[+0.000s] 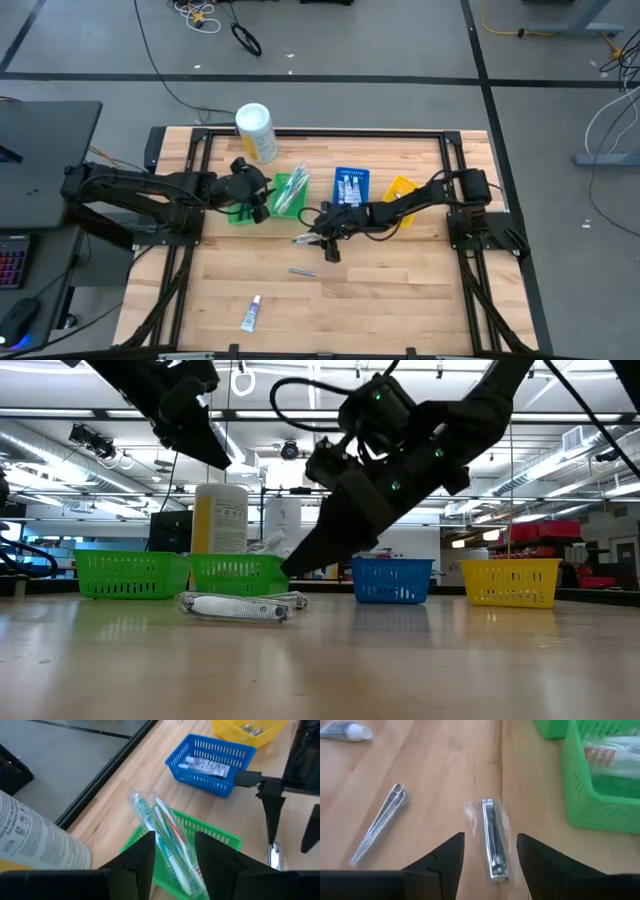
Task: Pick & Place Travel size toiletries
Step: Put the silver nail cutter into the yellow bin
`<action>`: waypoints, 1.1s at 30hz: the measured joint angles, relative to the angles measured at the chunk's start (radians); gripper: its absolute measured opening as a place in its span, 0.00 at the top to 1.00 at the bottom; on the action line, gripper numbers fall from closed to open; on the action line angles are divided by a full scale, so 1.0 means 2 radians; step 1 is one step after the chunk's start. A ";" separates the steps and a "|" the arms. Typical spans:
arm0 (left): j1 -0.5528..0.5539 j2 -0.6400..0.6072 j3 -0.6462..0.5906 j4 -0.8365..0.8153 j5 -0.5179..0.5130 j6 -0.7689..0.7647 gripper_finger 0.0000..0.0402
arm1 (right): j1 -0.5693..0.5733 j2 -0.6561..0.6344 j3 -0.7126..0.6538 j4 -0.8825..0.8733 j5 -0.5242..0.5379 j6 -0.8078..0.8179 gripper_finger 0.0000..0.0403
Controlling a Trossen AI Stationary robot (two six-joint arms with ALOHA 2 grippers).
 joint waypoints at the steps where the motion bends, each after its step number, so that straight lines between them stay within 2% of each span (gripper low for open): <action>1: 0.000 0.000 0.000 -0.002 0.000 0.000 0.64 | 0.000 0.004 0.000 0.003 0.000 0.000 0.52; 14: 0.000 0.000 0.000 -0.001 -0.002 -0.004 0.64 | 0.000 0.019 0.002 -0.022 0.017 -0.039 0.52; 20: 0.000 0.000 0.000 0.000 -0.002 -0.004 0.64 | 0.000 0.020 0.046 -0.102 0.017 -0.060 0.54; 24: 0.000 0.001 0.000 0.000 -0.002 -0.006 0.64 | 0.000 0.023 0.055 -0.103 0.000 -0.054 0.55; 33: 0.000 0.001 0.000 -0.001 -0.003 -0.005 0.64 | 0.000 0.047 0.057 -0.090 0.016 -0.063 0.56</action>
